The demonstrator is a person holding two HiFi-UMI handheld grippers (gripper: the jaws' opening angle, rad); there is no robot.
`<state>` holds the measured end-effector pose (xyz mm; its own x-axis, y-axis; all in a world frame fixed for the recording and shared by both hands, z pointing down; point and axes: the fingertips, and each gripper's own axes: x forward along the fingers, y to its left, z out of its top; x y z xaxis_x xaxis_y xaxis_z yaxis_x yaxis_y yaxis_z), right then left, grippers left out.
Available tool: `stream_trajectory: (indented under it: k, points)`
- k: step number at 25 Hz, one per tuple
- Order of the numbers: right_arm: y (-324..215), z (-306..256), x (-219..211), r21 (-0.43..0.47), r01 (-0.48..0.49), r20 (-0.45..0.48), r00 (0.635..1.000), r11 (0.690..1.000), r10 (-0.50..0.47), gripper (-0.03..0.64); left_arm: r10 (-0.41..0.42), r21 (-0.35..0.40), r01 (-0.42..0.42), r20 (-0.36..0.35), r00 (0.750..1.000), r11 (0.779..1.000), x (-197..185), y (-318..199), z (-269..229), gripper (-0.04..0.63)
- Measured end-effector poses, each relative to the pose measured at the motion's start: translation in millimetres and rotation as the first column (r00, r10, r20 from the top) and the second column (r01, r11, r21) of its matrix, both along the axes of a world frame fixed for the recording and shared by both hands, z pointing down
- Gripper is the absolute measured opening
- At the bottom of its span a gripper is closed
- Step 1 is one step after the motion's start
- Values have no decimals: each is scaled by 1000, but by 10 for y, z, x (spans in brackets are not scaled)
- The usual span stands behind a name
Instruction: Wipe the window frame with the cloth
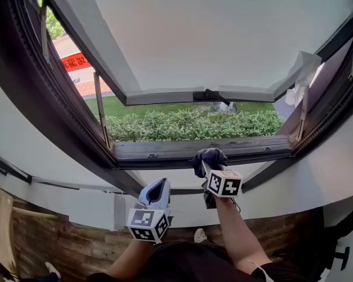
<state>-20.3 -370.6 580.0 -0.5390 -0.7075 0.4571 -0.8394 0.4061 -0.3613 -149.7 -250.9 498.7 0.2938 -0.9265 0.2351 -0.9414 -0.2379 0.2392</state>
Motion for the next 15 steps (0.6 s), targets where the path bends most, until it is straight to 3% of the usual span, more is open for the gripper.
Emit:
stream_trajectory:
  k: [15]
  points:
    - [-139, -9, 636, 18, -46, -13, 999, 999, 46, 64, 40, -1, -40, 18, 999, 999, 397, -118, -18, 9]
